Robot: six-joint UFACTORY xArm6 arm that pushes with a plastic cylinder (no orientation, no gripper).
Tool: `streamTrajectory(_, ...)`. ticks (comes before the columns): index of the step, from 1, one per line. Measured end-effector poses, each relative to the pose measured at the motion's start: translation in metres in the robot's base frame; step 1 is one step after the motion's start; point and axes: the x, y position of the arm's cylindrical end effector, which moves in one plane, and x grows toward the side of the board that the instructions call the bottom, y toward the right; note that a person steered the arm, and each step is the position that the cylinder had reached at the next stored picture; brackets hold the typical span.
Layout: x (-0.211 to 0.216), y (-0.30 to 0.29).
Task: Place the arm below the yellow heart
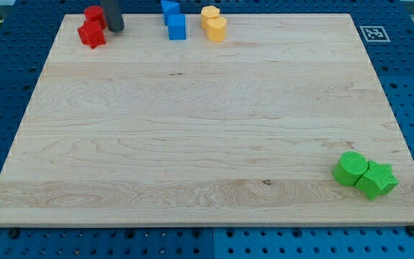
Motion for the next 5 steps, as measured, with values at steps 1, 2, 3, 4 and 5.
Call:
streamTrajectory(1, 0.021, 0.004)
streamTrajectory(2, 0.034, 0.020)
streamTrajectory(3, 0.055, 0.067)
streamTrajectory(4, 0.067, 0.135)
streamTrajectory(5, 0.065, 0.187)
